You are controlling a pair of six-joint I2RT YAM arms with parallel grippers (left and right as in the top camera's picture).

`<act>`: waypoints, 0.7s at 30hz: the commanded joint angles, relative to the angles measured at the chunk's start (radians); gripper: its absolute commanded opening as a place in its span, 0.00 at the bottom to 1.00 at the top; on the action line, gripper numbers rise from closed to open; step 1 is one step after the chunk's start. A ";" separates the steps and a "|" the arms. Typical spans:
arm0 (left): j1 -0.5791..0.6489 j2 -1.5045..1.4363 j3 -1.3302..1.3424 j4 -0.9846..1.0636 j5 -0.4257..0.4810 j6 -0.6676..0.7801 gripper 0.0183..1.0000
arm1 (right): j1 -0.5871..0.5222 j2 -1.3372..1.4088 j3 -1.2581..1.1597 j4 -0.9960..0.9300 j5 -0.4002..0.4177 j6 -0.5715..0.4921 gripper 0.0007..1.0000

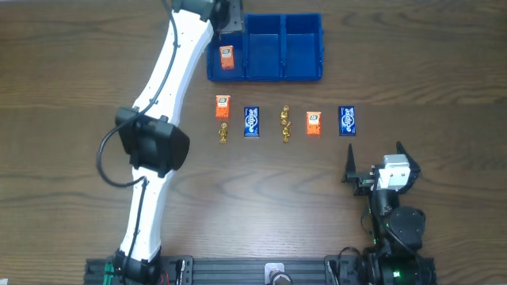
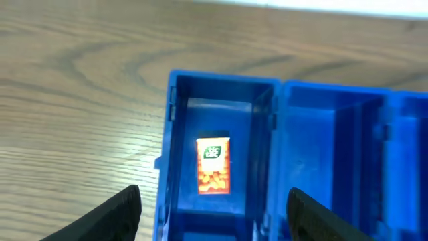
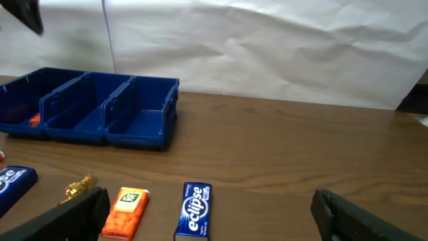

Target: Sort Candies Into Trays

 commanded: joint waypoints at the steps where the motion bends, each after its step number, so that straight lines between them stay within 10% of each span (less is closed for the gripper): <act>1: -0.056 -0.303 -0.274 0.063 -0.011 -0.008 0.71 | -0.005 -0.007 -0.002 -0.006 -0.006 -0.012 1.00; 9: -0.116 -0.624 -0.942 0.285 0.001 -0.107 0.80 | -0.005 -0.007 -0.002 -0.006 -0.006 -0.013 1.00; 21: -0.094 -0.461 -1.063 0.343 0.068 -0.088 1.00 | -0.005 -0.007 -0.002 -0.006 -0.006 -0.013 1.00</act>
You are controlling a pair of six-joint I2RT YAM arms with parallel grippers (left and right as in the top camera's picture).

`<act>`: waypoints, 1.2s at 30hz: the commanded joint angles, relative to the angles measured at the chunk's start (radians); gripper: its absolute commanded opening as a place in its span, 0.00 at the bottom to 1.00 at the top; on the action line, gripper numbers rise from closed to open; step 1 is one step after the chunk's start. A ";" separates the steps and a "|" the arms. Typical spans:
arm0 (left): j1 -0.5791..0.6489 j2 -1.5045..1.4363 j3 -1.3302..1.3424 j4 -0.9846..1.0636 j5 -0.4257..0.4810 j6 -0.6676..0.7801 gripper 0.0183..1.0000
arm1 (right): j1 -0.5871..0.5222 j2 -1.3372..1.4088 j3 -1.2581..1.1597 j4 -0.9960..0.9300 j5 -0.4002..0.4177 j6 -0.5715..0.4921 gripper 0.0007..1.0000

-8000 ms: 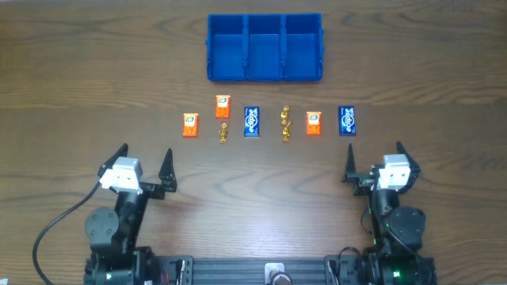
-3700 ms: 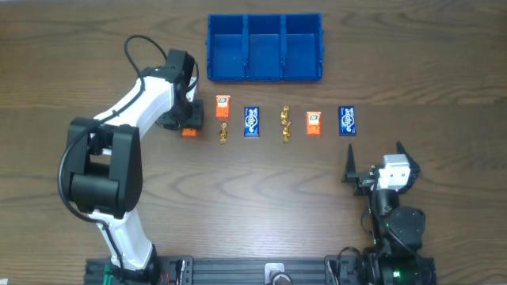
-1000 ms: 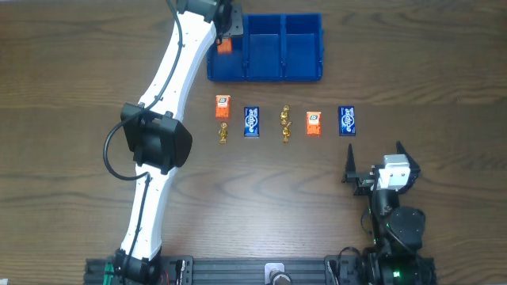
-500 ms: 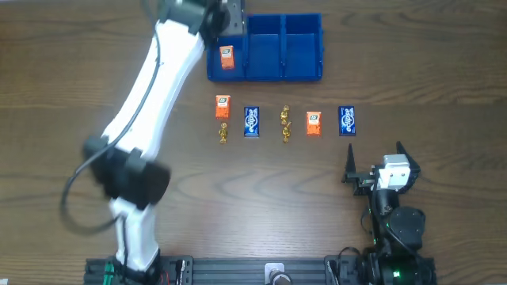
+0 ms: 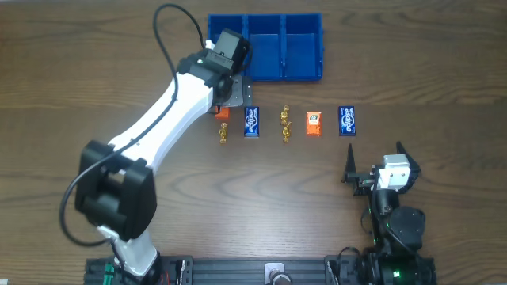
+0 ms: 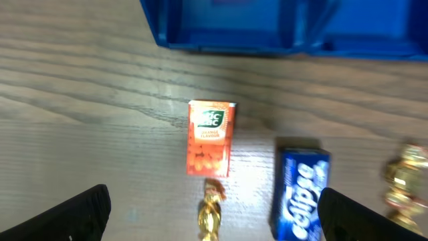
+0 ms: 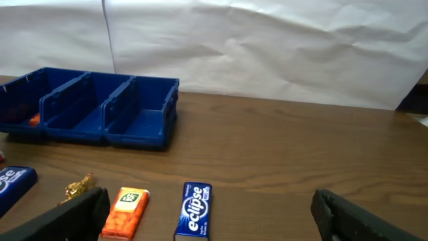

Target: Sort Candies Into Trays

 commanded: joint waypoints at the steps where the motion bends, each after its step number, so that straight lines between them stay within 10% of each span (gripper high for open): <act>1: 0.026 0.076 0.011 0.028 0.071 0.014 1.00 | -0.005 -0.007 -0.002 -0.006 -0.006 -0.012 1.00; 27: 0.074 0.246 0.011 0.057 0.121 0.032 0.96 | -0.005 -0.007 -0.002 -0.006 -0.006 -0.012 1.00; 36: 0.075 0.246 0.011 0.059 0.122 0.045 0.68 | -0.005 -0.007 -0.002 -0.006 -0.006 -0.012 1.00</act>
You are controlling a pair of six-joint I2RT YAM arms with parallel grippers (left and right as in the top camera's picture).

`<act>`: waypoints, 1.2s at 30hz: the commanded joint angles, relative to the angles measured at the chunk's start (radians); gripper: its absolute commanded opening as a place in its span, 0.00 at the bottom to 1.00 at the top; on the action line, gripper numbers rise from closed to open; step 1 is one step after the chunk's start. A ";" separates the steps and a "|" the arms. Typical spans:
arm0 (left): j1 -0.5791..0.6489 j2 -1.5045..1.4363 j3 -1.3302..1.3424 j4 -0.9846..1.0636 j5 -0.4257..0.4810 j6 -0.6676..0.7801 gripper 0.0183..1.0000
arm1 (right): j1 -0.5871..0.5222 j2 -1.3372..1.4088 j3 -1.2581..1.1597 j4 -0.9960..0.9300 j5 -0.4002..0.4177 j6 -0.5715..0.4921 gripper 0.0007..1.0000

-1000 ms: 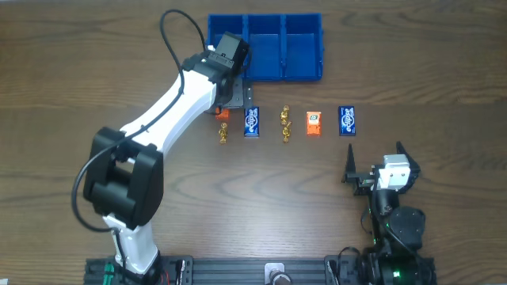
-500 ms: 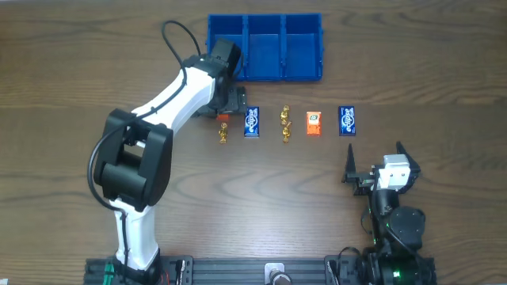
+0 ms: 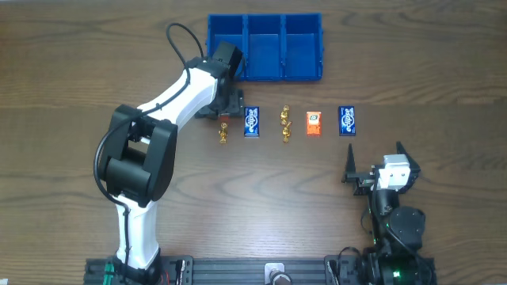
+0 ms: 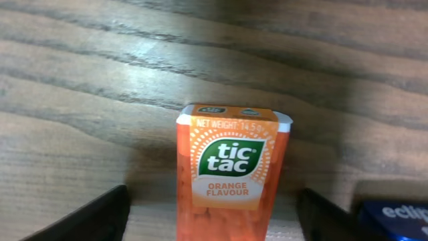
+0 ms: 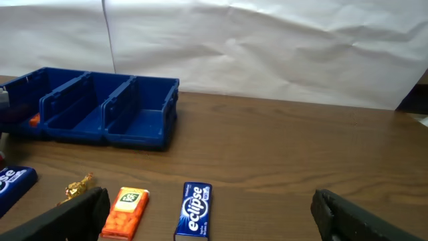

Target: Sort Candies Into Trays

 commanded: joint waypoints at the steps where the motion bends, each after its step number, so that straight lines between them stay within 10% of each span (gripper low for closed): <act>1: 0.002 0.022 0.011 0.002 -0.002 0.010 0.66 | -0.005 -0.007 -0.002 -0.006 -0.006 -0.012 1.00; 17: 0.001 0.008 0.026 0.001 0.025 0.010 0.36 | -0.005 -0.007 -0.002 -0.006 -0.006 -0.012 1.00; 36: -0.021 -0.078 0.545 -0.230 -0.105 -0.021 0.30 | -0.005 -0.007 -0.002 -0.006 -0.006 -0.012 1.00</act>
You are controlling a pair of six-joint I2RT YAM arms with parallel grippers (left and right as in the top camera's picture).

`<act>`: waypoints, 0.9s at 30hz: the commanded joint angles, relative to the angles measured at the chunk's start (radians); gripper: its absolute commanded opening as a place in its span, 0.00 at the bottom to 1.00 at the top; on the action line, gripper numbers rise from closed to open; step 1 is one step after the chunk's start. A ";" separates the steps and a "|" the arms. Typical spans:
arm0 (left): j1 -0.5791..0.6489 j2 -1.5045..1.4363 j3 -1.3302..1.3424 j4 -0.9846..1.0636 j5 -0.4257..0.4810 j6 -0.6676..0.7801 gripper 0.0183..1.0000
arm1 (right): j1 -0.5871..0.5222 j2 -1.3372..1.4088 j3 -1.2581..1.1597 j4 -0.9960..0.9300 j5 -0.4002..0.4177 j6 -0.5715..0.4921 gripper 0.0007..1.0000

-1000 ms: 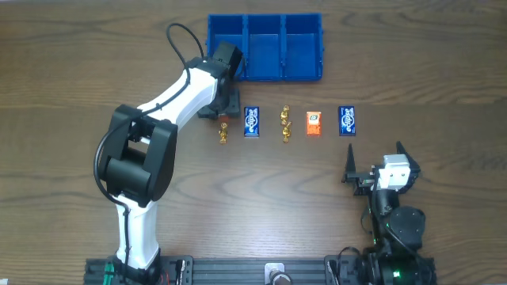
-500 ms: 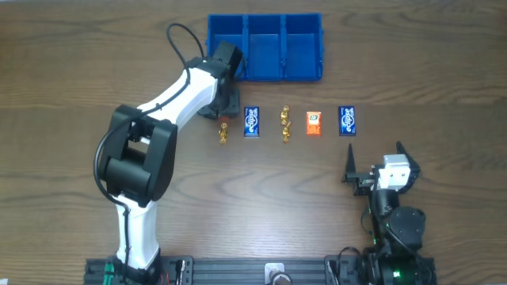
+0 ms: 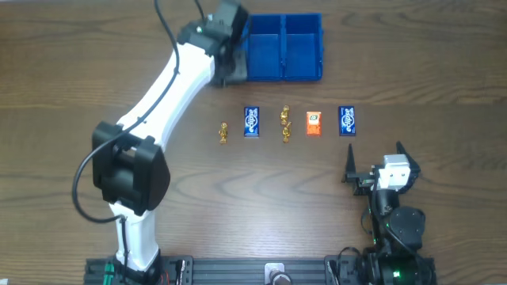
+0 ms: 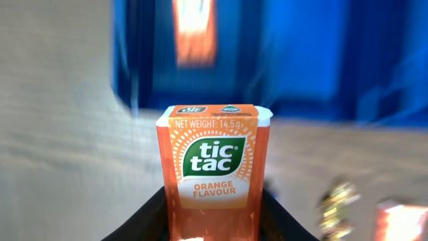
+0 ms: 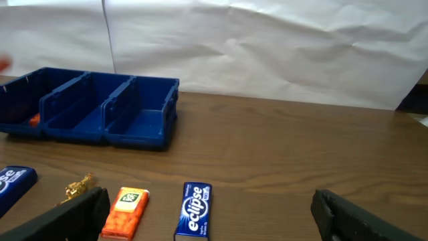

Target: Sort Candies Into Trays

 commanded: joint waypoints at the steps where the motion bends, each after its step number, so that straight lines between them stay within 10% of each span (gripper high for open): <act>1: 0.011 0.005 0.204 -0.032 -0.077 0.003 0.31 | -0.005 -0.007 -0.002 -0.006 -0.006 -0.013 1.00; 27: 0.081 0.363 0.582 -0.163 -0.075 0.049 0.34 | -0.005 -0.007 -0.002 -0.006 -0.006 -0.013 1.00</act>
